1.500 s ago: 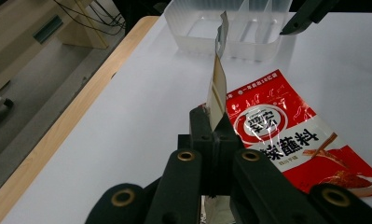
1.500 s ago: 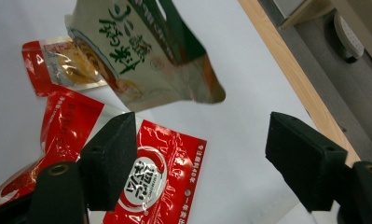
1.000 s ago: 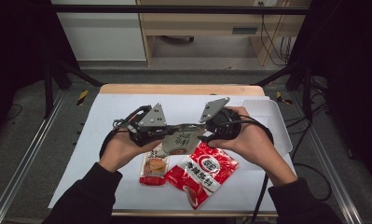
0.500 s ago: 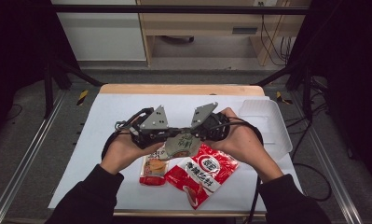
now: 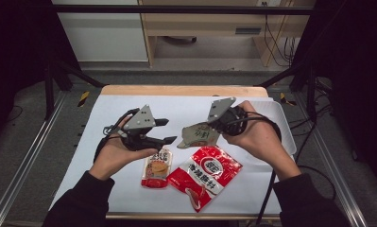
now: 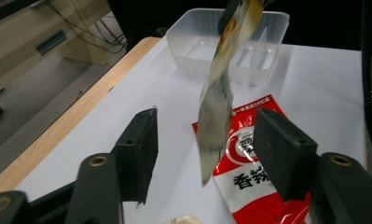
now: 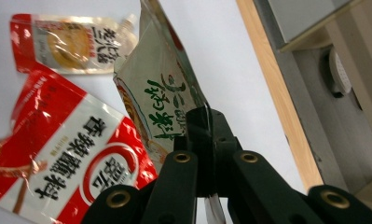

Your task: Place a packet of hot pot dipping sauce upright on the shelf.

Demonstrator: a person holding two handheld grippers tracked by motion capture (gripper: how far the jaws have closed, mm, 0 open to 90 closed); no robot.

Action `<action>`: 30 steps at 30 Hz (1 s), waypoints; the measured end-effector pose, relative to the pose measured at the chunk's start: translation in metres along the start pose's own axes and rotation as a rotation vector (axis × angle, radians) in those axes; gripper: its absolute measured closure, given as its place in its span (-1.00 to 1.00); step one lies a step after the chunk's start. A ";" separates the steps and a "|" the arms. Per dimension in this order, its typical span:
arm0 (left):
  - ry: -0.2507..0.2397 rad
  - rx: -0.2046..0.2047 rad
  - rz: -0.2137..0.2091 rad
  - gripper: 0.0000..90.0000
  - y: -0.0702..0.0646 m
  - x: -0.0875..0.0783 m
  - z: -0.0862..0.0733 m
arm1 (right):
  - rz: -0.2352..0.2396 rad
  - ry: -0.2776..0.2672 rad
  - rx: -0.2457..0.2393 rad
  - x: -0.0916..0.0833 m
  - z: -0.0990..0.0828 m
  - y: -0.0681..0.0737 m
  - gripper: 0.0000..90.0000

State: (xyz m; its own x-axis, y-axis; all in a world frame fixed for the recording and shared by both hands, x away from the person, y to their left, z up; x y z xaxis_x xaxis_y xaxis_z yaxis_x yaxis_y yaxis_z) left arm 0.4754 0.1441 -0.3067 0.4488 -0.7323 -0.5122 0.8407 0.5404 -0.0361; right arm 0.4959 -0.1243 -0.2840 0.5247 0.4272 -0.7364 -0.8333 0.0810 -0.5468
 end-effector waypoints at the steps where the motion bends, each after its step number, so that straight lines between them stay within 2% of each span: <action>1: 0.002 -0.010 0.004 -0.20 0.002 -0.002 -0.005 | -0.007 0.005 0.005 -0.003 -0.004 -0.002 1.00; 2: 0.004 -0.017 0.016 -0.20 0.005 -0.003 -0.010 | -0.007 0.005 0.005 -0.003 -0.004 -0.002 1.00; 7: 0.020 -0.068 0.051 -0.41 0.020 -0.015 -0.043 | -0.046 0.031 0.033 -0.022 -0.027 -0.010 1.00; 11: 0.007 -0.141 0.073 -0.53 0.031 -0.024 -0.071 | -0.078 0.052 0.064 -0.037 -0.042 -0.014 1.00; 12: 0.014 -0.149 0.081 -0.59 0.033 -0.026 -0.078 | -0.090 0.057 0.079 -0.043 -0.049 -0.017 1.00; 14: 0.026 -0.161 0.097 -0.62 0.037 -0.029 -0.092 | -0.099 0.054 0.087 -0.046 -0.053 -0.017 1.00; 17: -0.012 -0.173 0.146 -0.65 0.041 -0.034 -0.112 | -0.112 0.057 0.105 -0.055 -0.062 -0.021 1.00; 18: -0.020 -0.168 0.140 -0.66 0.043 -0.034 -0.117 | -0.117 0.058 0.110 -0.058 -0.065 -0.022 1.00; 20: -0.020 -0.197 0.175 -0.68 0.043 -0.038 -0.130 | -0.132 0.064 0.118 -0.064 -0.072 -0.025 1.00; 22: -0.015 -0.219 0.188 -0.68 0.044 -0.042 -0.142 | -0.140 0.071 0.127 -0.069 -0.078 -0.026 1.00; 25: -0.004 -0.217 0.225 -0.70 0.045 -0.047 -0.157 | -0.150 0.077 0.137 -0.073 -0.083 -0.027 1.00; 27: 0.003 -0.205 0.266 -0.70 0.047 -0.052 -0.167 | -0.153 0.079 0.144 -0.079 -0.091 -0.027 1.00; 30: -0.005 -0.239 0.294 -0.72 0.052 -0.060 -0.181 | -0.155 0.086 0.154 -0.081 -0.097 -0.027 1.00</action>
State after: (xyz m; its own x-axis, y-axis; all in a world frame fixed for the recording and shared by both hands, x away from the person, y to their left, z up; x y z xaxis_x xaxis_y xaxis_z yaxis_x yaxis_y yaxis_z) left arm 0.4372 0.2910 -0.4327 0.6622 -0.5332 -0.5265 0.5814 0.8089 -0.0878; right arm 0.4926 -0.2479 -0.2487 0.6562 0.3209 -0.6829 -0.7546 0.2791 -0.5939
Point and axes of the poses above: each handheld gripper's, and its own axes: x roughly forward along the jaws, z roughly out of its top, y roughly to its left, the point moved 1 cm from there along x, roughly forward along the jaws, and after that the axes turned 15 degrees about -x, right-handed, at the moved point
